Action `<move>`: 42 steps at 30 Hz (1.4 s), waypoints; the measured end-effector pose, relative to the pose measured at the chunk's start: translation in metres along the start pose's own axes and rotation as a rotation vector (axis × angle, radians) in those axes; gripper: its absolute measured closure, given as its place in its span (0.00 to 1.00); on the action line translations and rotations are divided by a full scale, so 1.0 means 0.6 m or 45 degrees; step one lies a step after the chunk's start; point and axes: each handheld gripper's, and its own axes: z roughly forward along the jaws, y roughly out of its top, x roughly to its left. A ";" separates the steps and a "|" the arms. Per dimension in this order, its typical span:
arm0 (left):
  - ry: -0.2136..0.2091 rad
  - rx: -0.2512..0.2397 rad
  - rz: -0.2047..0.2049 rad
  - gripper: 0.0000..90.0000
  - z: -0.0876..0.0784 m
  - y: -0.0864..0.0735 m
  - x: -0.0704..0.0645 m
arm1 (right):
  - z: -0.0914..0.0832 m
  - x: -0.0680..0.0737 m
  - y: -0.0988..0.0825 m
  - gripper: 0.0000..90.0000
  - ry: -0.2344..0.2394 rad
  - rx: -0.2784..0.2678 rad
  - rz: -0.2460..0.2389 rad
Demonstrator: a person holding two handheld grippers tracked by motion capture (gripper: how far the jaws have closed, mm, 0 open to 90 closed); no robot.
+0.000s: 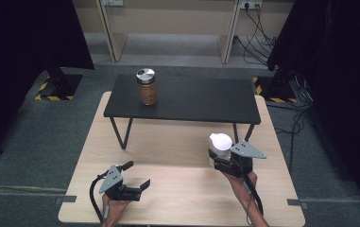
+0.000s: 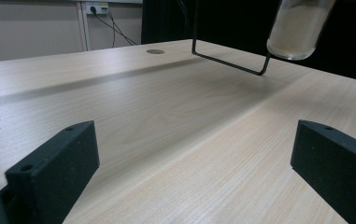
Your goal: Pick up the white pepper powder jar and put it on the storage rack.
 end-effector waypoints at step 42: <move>-0.002 0.008 -0.003 0.01 0.001 0.001 0.000 | -0.023 -0.043 0.266 0.34 0.144 0.026 -0.004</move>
